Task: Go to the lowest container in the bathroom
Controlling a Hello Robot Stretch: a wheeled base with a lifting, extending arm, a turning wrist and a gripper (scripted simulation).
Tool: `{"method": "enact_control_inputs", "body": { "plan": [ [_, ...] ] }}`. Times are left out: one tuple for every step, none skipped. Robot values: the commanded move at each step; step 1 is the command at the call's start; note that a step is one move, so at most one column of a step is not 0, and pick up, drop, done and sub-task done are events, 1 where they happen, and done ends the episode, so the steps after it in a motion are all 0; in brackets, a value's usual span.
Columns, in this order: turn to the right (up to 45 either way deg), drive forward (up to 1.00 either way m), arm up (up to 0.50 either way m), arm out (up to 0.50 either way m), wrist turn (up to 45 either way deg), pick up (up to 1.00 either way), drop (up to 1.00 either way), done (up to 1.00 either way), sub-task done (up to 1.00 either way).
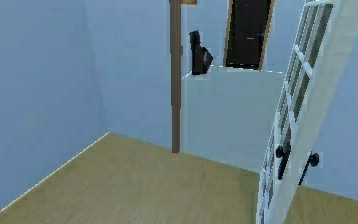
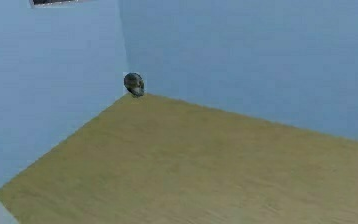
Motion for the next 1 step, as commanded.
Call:
{"method": "enact_control_inputs", "body": {
  "plan": [
    [0.0,1.00,0.00,0.00,0.0,0.00,0.00,0.00,0.00]
  ]
}}
